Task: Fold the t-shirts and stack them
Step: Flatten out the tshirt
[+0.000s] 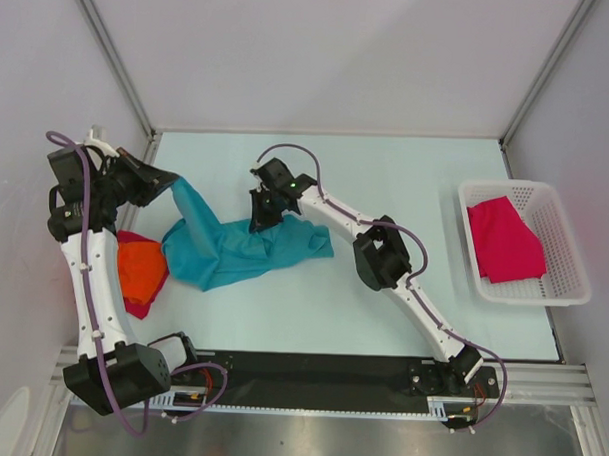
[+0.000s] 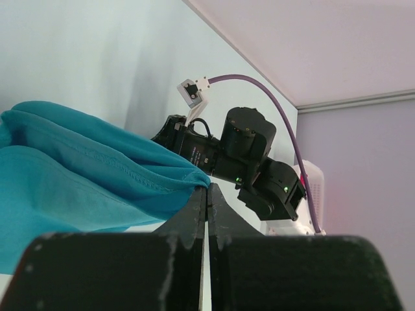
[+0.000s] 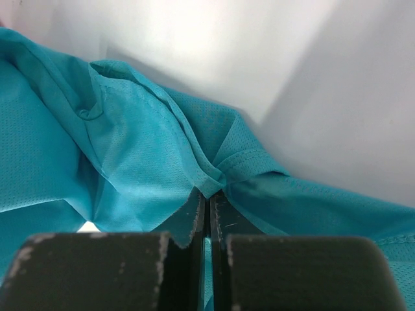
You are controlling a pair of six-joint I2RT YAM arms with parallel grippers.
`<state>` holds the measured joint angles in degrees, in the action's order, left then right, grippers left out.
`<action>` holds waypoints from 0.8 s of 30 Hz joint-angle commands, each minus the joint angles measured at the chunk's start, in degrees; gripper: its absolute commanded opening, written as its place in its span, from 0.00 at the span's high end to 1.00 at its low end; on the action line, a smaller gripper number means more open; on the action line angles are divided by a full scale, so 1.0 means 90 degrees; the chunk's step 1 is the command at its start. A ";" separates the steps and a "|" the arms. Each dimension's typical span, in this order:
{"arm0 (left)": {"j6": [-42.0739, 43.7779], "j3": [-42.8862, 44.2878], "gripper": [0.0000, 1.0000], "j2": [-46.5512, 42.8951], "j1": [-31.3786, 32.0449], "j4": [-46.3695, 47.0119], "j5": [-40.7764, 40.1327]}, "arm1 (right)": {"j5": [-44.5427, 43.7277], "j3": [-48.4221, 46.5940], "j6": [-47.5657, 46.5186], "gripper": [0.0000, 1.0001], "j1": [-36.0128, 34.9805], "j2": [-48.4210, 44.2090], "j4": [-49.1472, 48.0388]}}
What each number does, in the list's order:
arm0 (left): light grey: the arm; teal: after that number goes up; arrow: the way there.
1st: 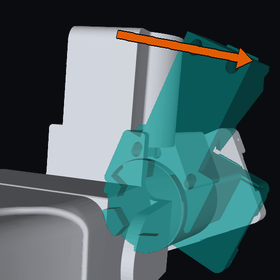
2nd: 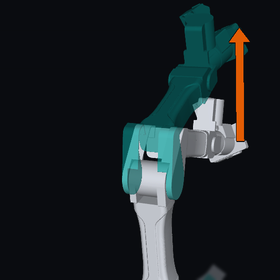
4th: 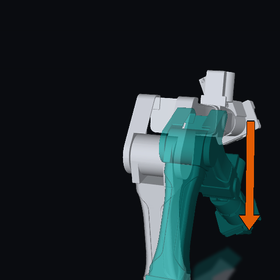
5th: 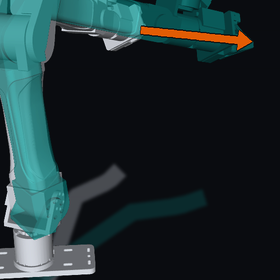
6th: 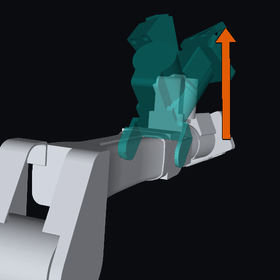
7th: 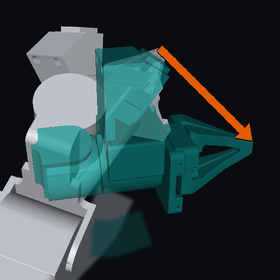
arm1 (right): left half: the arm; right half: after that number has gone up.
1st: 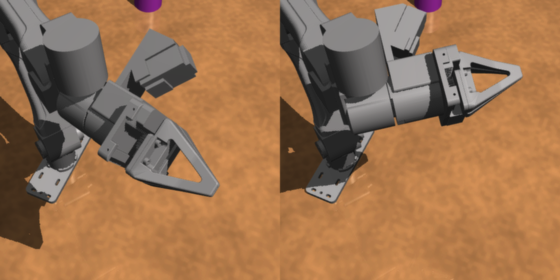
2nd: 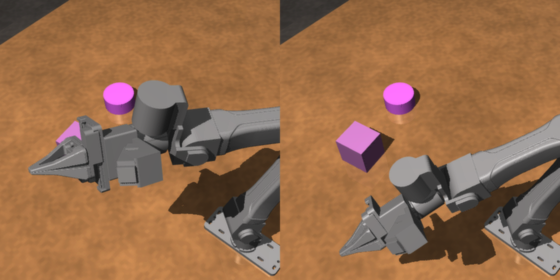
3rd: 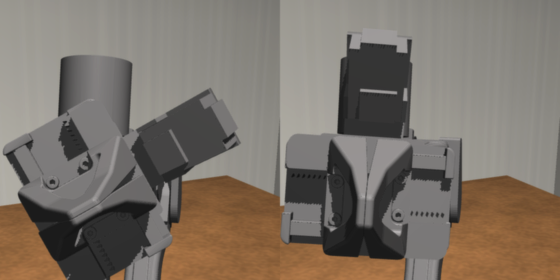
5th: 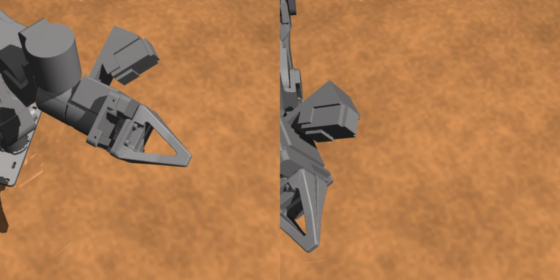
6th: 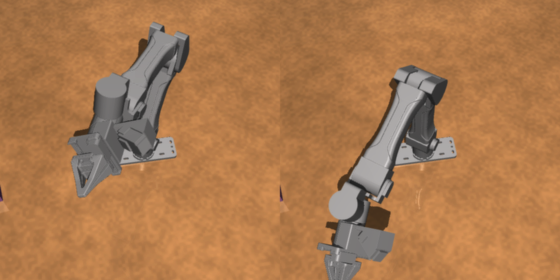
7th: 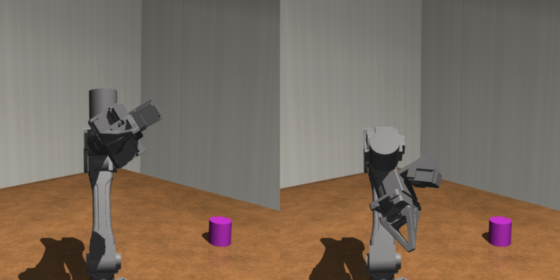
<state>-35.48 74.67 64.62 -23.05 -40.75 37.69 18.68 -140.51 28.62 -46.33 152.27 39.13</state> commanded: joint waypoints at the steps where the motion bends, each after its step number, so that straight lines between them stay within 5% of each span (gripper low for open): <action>1: 0.0076 -0.0084 1.00 -0.0100 -0.0027 0.0251 0.0011 | -0.0083 -0.0150 -0.0123 1.00 -0.0048 -0.0190 -0.0032; 13: 0.0056 -0.0104 1.00 -0.0197 -0.0027 0.0241 0.0089 | -0.0746 -0.0179 -0.0689 1.00 0.0283 -0.0610 0.0524; 24: 0.0085 -0.0065 1.00 -0.0168 -0.0037 0.0212 0.0158 | -0.1518 -0.0521 -0.1149 1.00 0.1698 -0.1342 0.1179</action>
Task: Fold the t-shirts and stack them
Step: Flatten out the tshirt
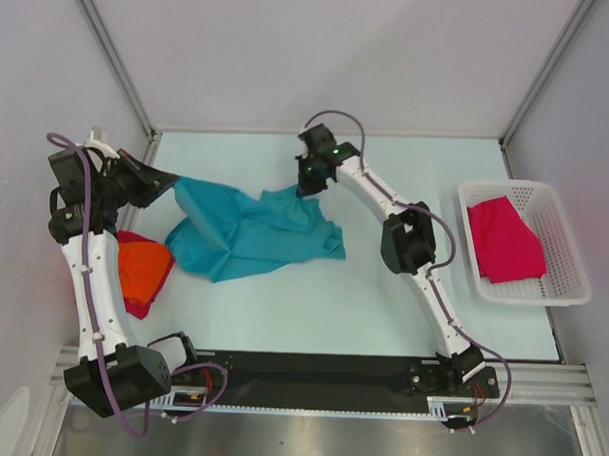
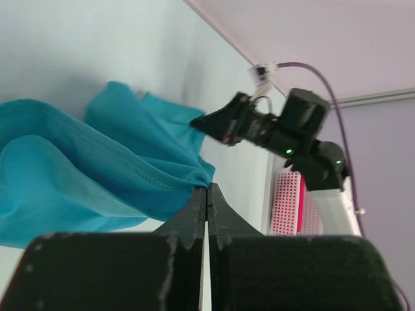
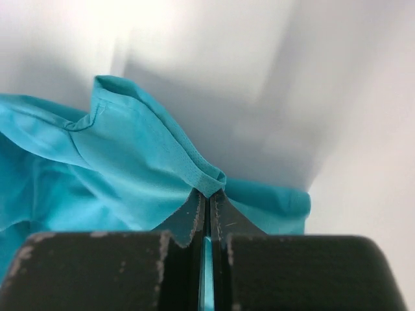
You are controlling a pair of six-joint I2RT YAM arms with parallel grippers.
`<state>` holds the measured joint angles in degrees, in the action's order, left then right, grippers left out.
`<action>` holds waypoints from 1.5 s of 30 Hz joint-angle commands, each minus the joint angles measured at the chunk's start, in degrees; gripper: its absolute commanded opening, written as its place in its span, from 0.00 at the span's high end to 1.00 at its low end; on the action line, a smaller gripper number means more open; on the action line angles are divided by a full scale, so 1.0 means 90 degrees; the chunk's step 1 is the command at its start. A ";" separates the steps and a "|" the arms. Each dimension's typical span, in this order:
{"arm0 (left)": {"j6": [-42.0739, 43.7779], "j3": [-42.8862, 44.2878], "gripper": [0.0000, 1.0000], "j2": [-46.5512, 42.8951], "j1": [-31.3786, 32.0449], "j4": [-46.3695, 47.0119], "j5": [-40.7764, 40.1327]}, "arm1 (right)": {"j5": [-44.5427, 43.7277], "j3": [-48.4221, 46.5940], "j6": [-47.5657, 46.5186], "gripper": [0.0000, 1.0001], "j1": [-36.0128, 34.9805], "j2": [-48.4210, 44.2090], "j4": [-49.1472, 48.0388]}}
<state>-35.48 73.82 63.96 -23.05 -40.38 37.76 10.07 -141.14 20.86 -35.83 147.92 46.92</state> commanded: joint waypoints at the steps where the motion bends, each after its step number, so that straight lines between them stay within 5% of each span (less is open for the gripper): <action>1: 0.0076 0.0069 1.00 -0.0076 -0.0027 0.0170 0.0150 | -0.0581 -0.0431 -0.0287 1.00 0.0612 -0.1014 0.0392; 24: 0.0135 0.2090 1.00 0.0657 -0.0037 -0.0718 0.0150 | -0.2915 -0.0207 -0.0853 1.00 0.1667 -0.4285 0.1105; 40: -0.1574 -0.0135 1.00 -0.2116 -0.0193 0.0043 -0.0846 | -0.3159 0.1014 -0.0834 1.00 0.1414 -0.7030 0.1545; 45: -0.2014 0.0359 1.00 -0.2332 -0.0183 0.0063 -0.1002 | -0.3247 0.1161 -0.0785 1.00 0.1277 -0.7576 0.1798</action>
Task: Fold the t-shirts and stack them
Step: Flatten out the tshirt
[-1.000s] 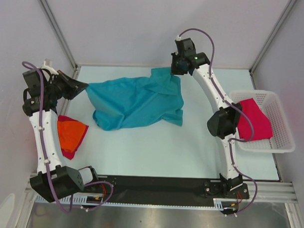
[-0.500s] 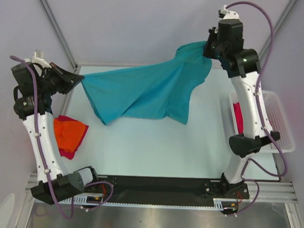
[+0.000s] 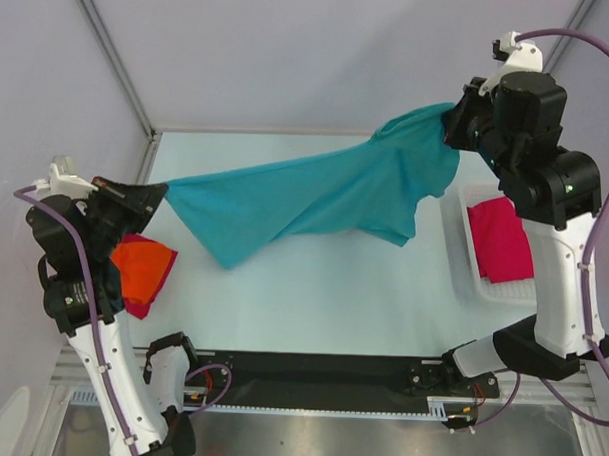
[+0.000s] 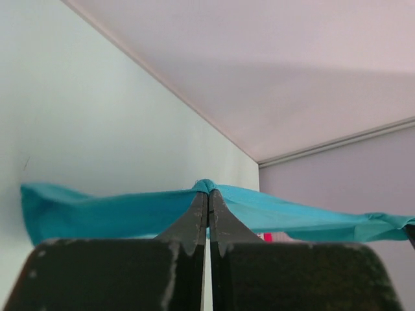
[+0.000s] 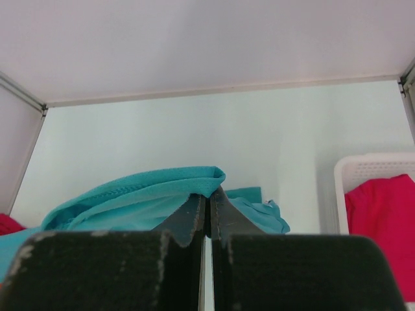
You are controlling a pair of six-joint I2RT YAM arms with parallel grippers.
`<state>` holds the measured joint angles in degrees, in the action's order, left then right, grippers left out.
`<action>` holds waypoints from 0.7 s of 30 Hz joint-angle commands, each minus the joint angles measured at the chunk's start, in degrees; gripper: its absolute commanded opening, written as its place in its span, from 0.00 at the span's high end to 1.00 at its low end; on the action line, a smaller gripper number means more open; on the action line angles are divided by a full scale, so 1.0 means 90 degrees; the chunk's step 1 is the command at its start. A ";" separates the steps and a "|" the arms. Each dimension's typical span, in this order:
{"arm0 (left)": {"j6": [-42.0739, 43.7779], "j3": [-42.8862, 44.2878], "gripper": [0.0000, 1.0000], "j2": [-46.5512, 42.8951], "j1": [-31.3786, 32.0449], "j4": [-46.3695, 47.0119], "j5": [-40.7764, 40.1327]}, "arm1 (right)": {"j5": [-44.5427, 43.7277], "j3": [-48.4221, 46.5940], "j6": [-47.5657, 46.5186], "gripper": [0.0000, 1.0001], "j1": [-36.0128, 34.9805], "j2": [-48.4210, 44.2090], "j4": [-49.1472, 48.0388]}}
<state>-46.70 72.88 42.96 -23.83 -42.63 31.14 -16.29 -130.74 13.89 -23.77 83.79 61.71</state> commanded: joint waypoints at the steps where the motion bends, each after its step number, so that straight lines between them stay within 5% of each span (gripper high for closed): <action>1: -0.0807 0.0640 1.00 0.0118 -0.0057 0.0265 -0.0198 | -0.0328 -0.0014 0.0000 1.00 -0.0064 -0.0539 0.0174; 12: -0.0934 0.4769 1.00 0.1164 0.0002 -0.1239 0.1022 | 0.0013 -0.1079 0.0341 1.00 -0.0172 -0.0999 0.0585; 21: -0.1022 0.5261 1.00 0.1457 -0.0008 -0.1328 0.1335 | 0.0248 -0.1206 0.0439 1.00 -0.0171 -0.1166 0.0145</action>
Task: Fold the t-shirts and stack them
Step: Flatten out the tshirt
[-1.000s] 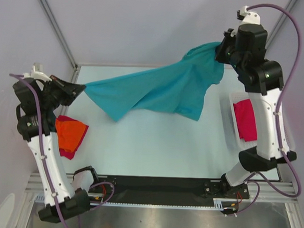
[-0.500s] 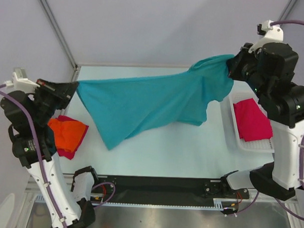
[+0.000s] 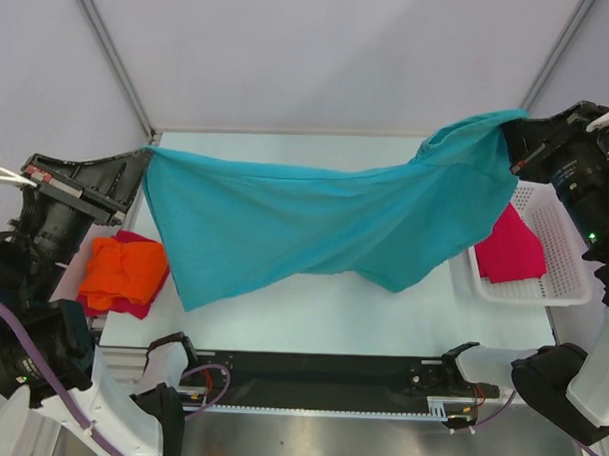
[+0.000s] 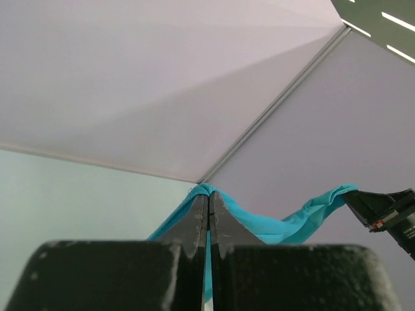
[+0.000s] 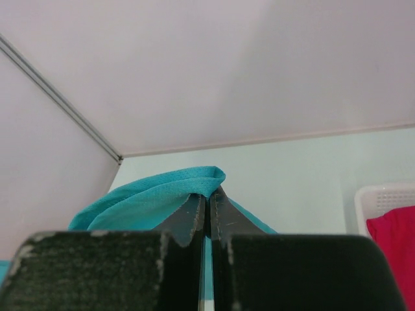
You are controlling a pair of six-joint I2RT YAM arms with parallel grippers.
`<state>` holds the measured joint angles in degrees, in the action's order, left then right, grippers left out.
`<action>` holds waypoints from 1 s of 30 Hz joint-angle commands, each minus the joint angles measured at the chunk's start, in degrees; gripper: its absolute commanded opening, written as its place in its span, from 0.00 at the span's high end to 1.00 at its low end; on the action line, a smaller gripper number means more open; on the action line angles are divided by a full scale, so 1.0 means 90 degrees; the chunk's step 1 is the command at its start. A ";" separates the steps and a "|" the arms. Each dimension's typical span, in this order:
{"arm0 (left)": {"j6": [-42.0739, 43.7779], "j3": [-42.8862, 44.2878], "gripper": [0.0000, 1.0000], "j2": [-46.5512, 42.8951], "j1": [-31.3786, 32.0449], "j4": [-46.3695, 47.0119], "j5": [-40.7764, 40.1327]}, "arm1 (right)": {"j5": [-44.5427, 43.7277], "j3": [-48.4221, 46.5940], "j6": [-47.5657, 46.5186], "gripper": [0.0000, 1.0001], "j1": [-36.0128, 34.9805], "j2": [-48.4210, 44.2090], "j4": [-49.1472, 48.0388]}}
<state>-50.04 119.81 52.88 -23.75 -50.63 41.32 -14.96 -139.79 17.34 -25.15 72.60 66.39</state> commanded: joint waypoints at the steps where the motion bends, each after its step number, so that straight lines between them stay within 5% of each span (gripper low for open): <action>1: -0.0612 0.0047 1.00 0.0393 -0.0018 -0.0439 0.0204 | 0.0110 -0.0201 0.0026 1.00 -0.0018 0.0136 -0.0384; 11: 0.0004 -0.1162 1.00 0.1447 0.0060 -0.0255 -0.0547 | 0.1114 0.0580 0.0221 1.00 0.0186 0.1922 -0.0979; 16: -0.0475 -0.1711 1.00 0.2926 0.0304 0.1143 -0.1007 | 0.1496 -0.1218 0.0348 1.00 0.0625 0.3774 -0.1107; 19: -0.0407 -0.0971 1.00 0.4110 0.0704 0.1260 -0.1193 | 0.2013 -0.2015 0.0533 1.00 0.1123 0.4684 -0.1524; 24: -0.0689 0.1849 1.00 0.6855 0.1280 0.1251 -0.0598 | 0.2541 -0.1860 0.0817 1.00 0.1914 0.5028 -0.2426; 27: -0.0972 0.3044 1.00 0.7385 0.1486 0.1396 -0.0402 | 0.2561 -0.1910 0.0807 1.00 0.2295 0.4981 -0.2551; 30: -0.1197 0.2812 1.00 0.6968 0.1506 0.2040 -0.0285 | 0.2532 -0.1870 0.0749 1.00 0.2579 0.4640 -0.2737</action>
<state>-53.80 139.17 123.90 -10.61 -39.99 35.92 7.22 -153.18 24.01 -4.36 120.25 49.21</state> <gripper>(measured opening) 0.005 0.021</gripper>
